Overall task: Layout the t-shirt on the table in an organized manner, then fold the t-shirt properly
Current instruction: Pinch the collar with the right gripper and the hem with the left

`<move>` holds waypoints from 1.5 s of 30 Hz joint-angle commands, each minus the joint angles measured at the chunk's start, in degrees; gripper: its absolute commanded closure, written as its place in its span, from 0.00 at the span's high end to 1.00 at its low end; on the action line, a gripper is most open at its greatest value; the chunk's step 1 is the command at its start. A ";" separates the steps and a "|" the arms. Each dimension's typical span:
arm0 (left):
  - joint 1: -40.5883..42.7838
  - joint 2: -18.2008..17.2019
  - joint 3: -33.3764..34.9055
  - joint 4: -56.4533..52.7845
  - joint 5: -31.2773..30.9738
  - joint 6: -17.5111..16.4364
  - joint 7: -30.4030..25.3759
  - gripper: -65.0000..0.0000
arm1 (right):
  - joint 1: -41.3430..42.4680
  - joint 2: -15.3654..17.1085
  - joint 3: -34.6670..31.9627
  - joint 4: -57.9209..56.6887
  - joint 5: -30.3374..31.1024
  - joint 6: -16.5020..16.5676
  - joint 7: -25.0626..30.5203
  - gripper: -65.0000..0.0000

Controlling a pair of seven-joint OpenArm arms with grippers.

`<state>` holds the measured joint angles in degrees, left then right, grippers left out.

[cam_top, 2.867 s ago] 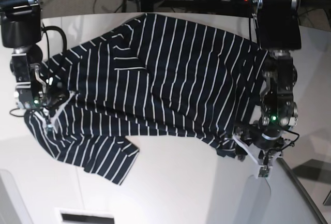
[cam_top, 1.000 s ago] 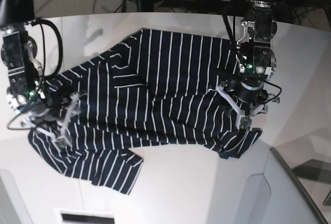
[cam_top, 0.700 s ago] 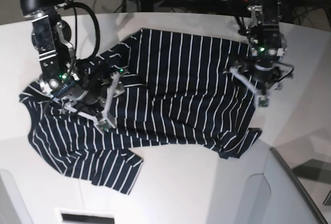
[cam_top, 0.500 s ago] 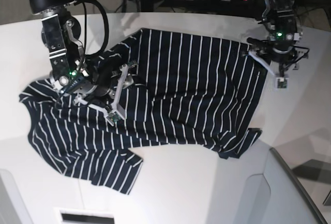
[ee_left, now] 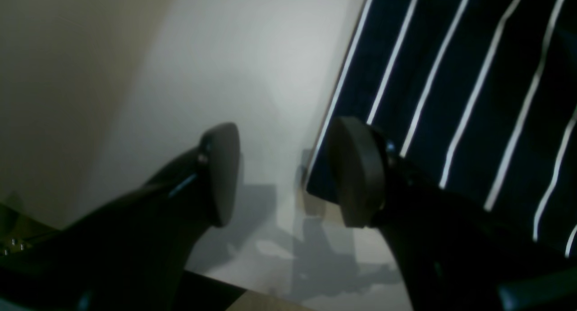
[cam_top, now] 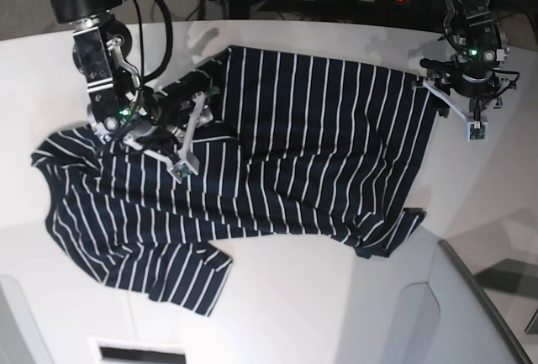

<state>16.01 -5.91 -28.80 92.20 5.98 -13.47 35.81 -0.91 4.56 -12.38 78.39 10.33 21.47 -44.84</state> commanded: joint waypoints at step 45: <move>-22.56 0.24 24.62 -27.90 0.66 5.87 -11.33 0.51 | -20.24 -6.45 24.29 25.65 0.62 -3.94 -15.07 0.01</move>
<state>-5.69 -5.67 -4.08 63.44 6.24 -7.86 24.67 -21.43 -2.20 11.66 103.28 10.57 17.56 -60.20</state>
